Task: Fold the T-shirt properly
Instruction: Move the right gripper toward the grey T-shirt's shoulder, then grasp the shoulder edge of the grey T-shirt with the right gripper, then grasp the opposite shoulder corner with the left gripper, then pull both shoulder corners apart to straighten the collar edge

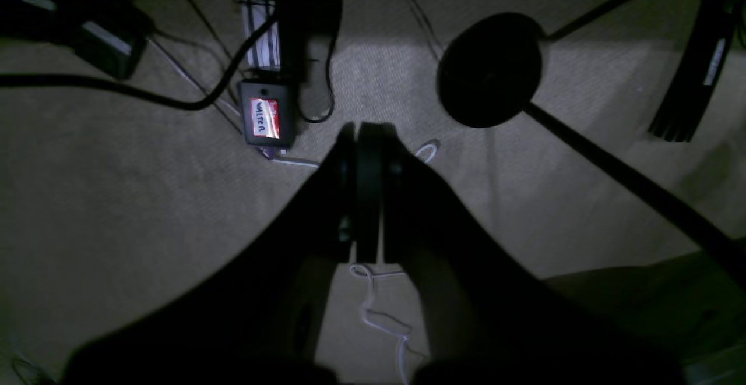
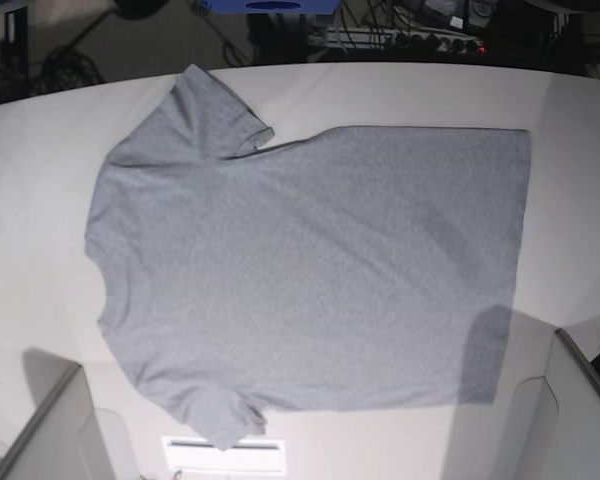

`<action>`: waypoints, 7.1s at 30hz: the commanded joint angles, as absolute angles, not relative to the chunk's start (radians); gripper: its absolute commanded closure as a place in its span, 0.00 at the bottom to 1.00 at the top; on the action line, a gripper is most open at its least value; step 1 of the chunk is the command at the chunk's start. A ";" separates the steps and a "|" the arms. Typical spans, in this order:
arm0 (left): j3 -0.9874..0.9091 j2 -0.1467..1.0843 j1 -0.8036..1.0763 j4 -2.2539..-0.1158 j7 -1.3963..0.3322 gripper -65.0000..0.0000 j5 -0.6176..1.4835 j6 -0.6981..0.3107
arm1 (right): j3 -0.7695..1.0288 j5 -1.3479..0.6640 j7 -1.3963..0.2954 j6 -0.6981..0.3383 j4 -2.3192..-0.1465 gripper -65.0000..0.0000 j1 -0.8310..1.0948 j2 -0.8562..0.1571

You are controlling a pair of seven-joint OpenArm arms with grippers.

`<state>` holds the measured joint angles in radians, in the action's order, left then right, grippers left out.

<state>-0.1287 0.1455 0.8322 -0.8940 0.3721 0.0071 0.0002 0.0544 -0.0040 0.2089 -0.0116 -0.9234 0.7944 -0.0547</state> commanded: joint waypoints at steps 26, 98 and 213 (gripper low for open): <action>-0.461 0.153 1.156 -1.755 0.377 1.00 0.348 -0.001 | 0.320 -0.061 -0.260 -0.001 -1.991 1.00 0.888 0.030; -0.849 0.116 0.619 -1.603 -0.460 0.26 0.848 -0.418 | 0.294 -1.033 -0.642 0.002 -1.577 1.00 0.558 -0.165; -0.757 0.159 0.400 -1.676 -0.674 1.00 0.845 -0.292 | 0.424 -1.036 -1.049 0.124 -1.713 1.00 0.147 -0.157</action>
